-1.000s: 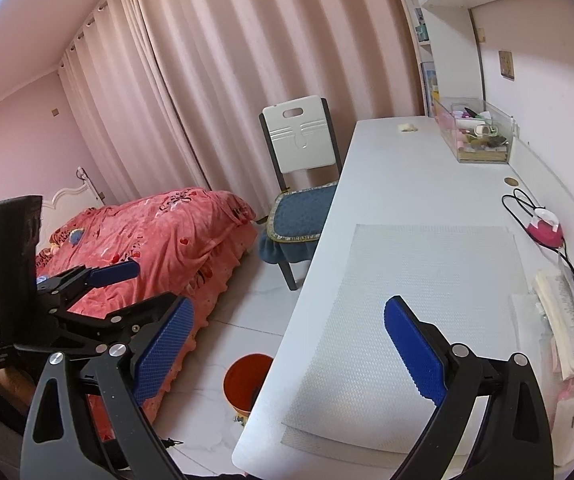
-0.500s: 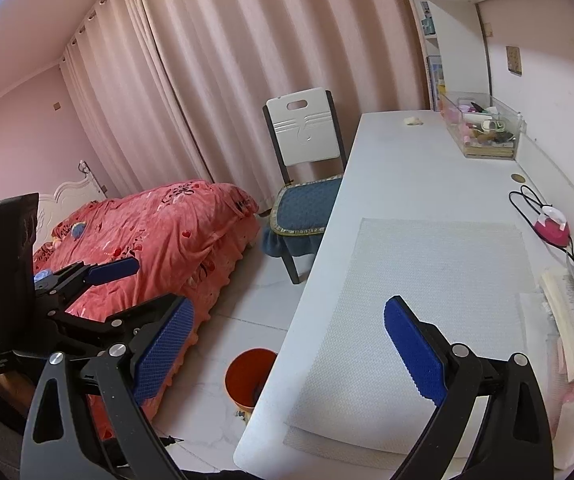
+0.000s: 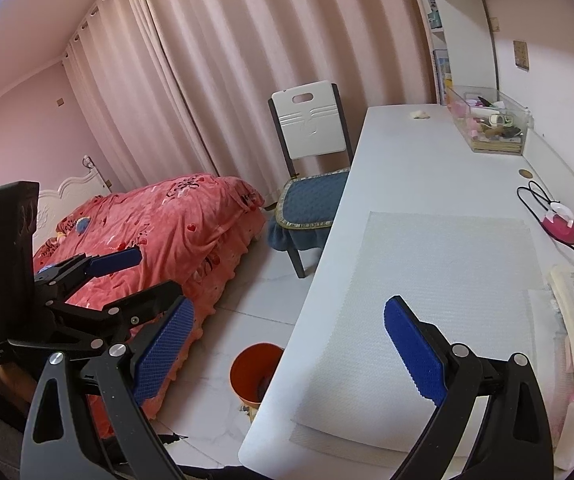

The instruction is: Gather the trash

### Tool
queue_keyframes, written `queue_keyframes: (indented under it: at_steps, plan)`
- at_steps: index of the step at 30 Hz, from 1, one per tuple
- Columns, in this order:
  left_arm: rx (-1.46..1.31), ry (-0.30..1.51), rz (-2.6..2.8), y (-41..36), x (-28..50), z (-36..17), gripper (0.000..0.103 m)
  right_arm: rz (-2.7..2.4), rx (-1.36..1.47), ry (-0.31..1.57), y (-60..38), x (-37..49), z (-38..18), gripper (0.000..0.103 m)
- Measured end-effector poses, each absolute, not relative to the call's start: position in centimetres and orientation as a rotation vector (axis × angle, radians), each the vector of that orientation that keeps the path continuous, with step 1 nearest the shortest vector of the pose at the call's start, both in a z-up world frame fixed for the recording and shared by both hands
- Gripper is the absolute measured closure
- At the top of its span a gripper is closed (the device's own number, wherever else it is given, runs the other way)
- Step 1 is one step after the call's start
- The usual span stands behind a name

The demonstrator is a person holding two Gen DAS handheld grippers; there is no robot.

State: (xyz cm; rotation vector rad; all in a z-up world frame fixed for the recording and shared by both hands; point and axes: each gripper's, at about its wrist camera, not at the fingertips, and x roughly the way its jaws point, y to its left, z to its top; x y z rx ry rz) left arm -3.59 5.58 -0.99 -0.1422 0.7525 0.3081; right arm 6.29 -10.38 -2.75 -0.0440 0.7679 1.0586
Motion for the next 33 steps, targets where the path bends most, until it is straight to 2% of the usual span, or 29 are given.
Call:
queue_keyframes:
  at_steps: [33]
  plan:
    - [-0.131, 0.773, 0.317, 5.28, -3.06, -1.20, 0.006, 1.054, -0.022, 0.792, -10.36, 6.47, -3.39, 0.009]
